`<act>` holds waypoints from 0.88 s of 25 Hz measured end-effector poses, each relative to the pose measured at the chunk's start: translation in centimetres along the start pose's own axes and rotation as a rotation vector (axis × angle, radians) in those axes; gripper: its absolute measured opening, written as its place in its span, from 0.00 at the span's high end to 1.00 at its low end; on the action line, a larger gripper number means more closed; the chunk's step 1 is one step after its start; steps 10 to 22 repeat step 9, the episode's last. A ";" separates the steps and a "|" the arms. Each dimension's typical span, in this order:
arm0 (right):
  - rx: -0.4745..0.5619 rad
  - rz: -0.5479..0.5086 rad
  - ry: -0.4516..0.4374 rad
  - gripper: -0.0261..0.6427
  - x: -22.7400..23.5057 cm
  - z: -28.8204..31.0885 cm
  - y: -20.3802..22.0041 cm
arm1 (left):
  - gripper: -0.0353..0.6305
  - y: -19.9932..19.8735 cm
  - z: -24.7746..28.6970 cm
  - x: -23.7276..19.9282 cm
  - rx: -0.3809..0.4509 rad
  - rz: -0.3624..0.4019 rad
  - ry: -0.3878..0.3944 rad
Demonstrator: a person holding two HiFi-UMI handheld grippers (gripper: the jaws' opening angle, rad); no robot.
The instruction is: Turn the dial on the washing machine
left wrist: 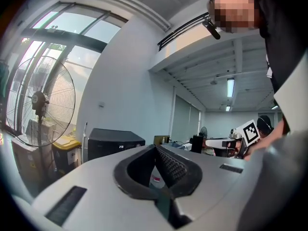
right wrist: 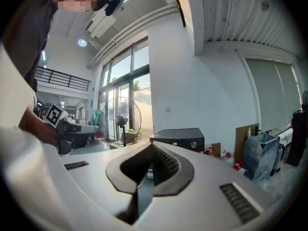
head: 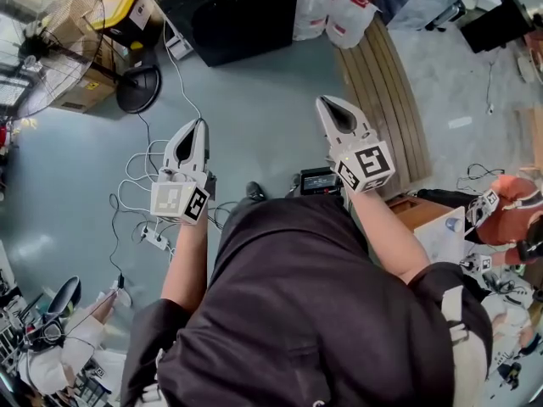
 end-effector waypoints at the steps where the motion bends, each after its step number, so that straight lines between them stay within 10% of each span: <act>1: 0.000 0.001 -0.001 0.93 0.0 0.0 0.0 | 0.92 0.0 0.0 0.1 0.000 -0.004 0.004; 22: 0.009 0.004 -0.007 0.93 0.3 0.1 0.0 | 0.92 0.2 0.1 0.6 0.005 -0.027 0.010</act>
Point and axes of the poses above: the fingertips, and each gripper's own axes: z forward along the fingers, x to its right, y out of its underside, the point moved 4 cm from there along -z, backward along the fingers, and after that the axes turned 11 degrees about x, right-handed, at the moved point
